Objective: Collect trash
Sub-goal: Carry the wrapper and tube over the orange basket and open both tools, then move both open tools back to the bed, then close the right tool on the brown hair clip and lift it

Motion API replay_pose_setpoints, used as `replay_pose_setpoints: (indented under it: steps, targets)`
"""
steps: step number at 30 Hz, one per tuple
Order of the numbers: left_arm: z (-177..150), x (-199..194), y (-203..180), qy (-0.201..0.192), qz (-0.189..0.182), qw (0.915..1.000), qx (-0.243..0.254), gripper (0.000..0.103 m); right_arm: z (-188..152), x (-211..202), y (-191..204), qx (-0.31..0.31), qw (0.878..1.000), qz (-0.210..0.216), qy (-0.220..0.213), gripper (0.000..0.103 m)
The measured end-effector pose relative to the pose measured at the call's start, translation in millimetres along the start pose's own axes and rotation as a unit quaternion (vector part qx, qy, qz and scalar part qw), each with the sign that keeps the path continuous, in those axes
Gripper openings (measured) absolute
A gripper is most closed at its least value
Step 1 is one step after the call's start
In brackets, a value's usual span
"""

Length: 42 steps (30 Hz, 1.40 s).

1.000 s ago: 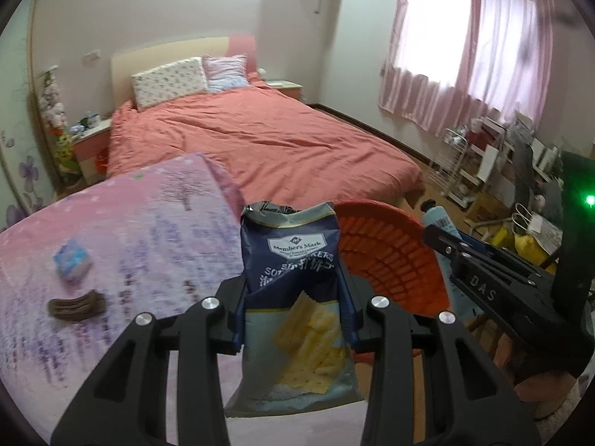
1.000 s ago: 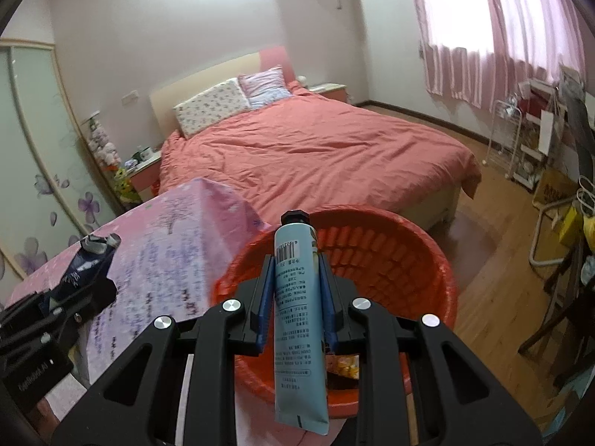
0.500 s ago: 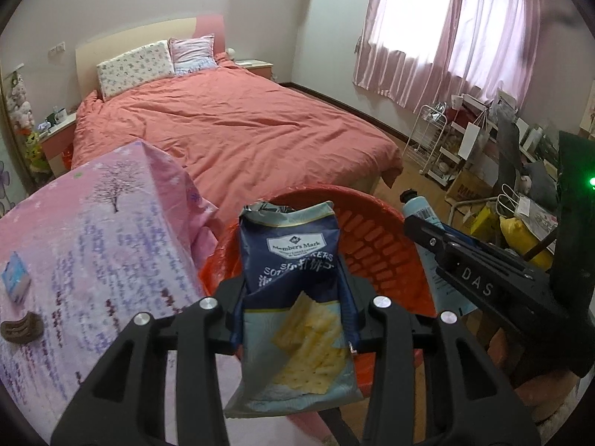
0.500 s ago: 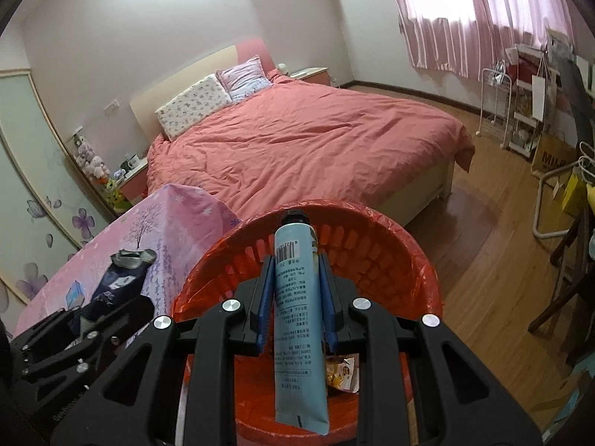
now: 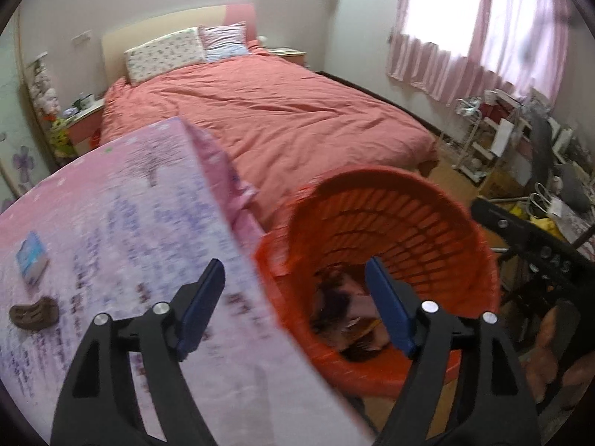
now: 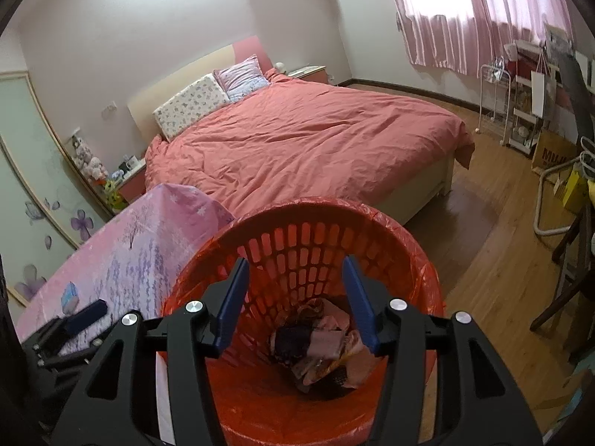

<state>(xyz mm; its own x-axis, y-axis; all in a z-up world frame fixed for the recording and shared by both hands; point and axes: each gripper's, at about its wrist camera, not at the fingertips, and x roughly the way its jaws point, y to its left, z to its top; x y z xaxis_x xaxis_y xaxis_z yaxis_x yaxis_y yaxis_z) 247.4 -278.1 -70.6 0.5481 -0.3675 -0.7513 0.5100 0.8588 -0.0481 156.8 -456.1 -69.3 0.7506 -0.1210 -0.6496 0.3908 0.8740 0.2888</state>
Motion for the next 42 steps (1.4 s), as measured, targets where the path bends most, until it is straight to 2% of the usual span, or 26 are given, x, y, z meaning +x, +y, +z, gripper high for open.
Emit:
replay_pose_setpoints:
  steps: [7,12,19,25,27,32,35,39,42]
  targets:
    - [-25.1,-23.8,76.0,0.002,0.056,0.9970,-0.052,0.081,-15.8,2.4,38.0,-0.049,0.998,0.020,0.018,0.053]
    - [-48.6,-50.5,136.9,-0.003,0.106,0.9905,-0.087,0.082,-30.9,4.3,71.0,-0.083,0.995,0.042,0.035,0.053]
    - [-88.1,-89.1,219.5,-0.008,0.174,0.9749,-0.138,0.084,-57.6,10.7,134.7,-0.138,0.985,0.080,0.064,0.053]
    - [-117.2,-115.8,285.2,-0.007,0.222,0.9590,-0.176,0.087,-83.1,21.6,203.2,-0.190,0.970,0.122,0.093,0.053]
    - [-125.9,-122.8,306.8,-0.005,0.235,0.9538,-0.187,0.087,-91.7,26.8,228.8,-0.209,0.963,0.138,0.102,0.059]
    - [-145.5,-134.7,348.9,0.002,0.251,0.9439,-0.215,0.087,-104.8,43.7,284.3,-0.247,0.948,0.169,0.109,0.064]
    - [-151.2,-137.1,366.3,0.005,0.254,0.9400,-0.227,0.087,-105.8,58.3,309.1,-0.263,0.943,0.170,0.110,0.065]
    - [-157.0,-134.0,380.2,0.012,0.254,0.9374,-0.238,0.087,-101.3,71.4,327.8,-0.257,0.943,0.178,0.118,0.065]
    - [-161.8,-131.0,390.7,0.022,0.238,0.9370,-0.254,0.087,-93.8,73.0,335.5,-0.244,0.945,0.189,0.113,0.065]
